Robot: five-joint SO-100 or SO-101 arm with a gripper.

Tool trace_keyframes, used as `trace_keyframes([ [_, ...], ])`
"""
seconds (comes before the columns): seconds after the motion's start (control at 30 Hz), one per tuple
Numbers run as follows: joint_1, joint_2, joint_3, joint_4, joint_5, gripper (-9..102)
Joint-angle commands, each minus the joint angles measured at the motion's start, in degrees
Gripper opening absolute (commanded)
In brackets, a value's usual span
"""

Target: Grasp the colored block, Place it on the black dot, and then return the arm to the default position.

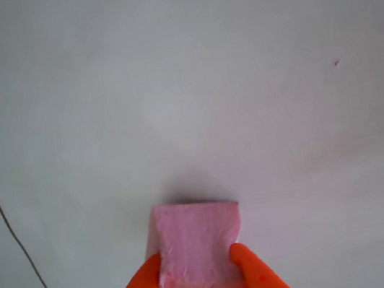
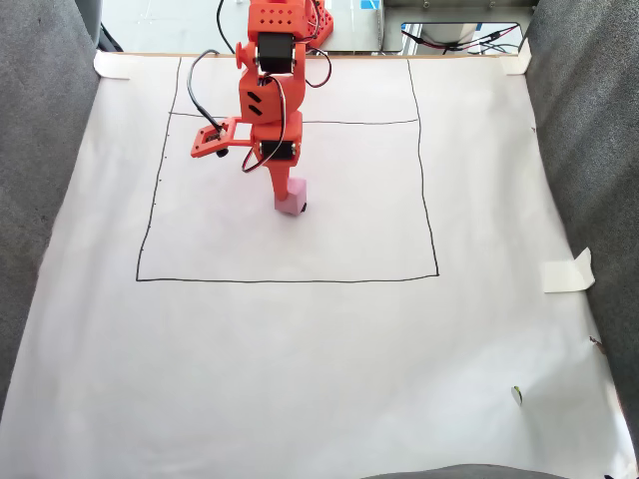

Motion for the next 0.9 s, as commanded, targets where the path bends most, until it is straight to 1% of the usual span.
trace_keyframes([
  [0.0, -1.1, 0.4, -2.9, 0.4, 0.0, 0],
  [0.67, -2.5, -2.7, -5.1, 3.9, -0.4, 0],
  [0.73, -2.7, -1.9, -5.1, 4.6, -0.4, 3],
  [0.8, -2.9, -1.1, -5.1, 5.3, -0.4, 9],
  [0.87, -3.0, -0.7, -5.1, 5.7, -0.6, 10],
])
